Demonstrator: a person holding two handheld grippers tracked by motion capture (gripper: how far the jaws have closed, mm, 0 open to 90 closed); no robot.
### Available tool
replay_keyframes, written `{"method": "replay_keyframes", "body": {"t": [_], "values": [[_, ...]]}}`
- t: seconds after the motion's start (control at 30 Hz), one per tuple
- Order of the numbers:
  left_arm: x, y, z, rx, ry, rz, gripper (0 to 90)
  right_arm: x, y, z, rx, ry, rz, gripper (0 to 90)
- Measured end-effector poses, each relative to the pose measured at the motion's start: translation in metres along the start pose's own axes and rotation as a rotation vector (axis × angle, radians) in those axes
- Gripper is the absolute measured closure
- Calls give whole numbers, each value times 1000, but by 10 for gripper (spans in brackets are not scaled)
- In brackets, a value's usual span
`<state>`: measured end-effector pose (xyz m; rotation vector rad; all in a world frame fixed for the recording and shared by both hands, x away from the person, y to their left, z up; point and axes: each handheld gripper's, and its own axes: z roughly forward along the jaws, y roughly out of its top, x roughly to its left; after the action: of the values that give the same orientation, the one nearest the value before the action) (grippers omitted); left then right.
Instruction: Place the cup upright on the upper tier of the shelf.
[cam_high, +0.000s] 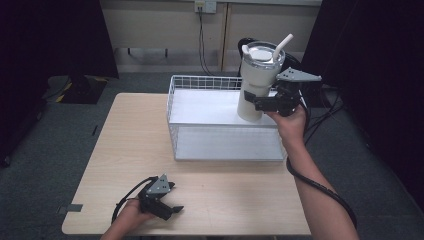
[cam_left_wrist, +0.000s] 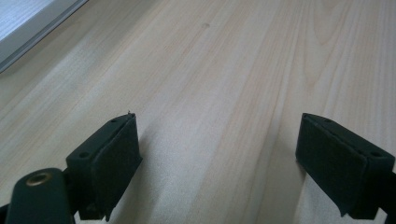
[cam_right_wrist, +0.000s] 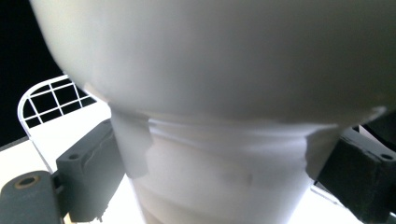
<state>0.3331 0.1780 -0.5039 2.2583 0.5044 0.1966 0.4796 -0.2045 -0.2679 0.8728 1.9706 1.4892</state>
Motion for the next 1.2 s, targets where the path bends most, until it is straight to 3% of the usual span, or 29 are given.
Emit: {"method": "replay_keyframes", "body": {"t": [0.67,1.2], "values": [[0,0,0,-3,3,-1,130,-2,-7,-17,10,4,-26,104],[0,0,0,-3,2,-1,130,3,-18,-38,25,52,-54,111]]}}
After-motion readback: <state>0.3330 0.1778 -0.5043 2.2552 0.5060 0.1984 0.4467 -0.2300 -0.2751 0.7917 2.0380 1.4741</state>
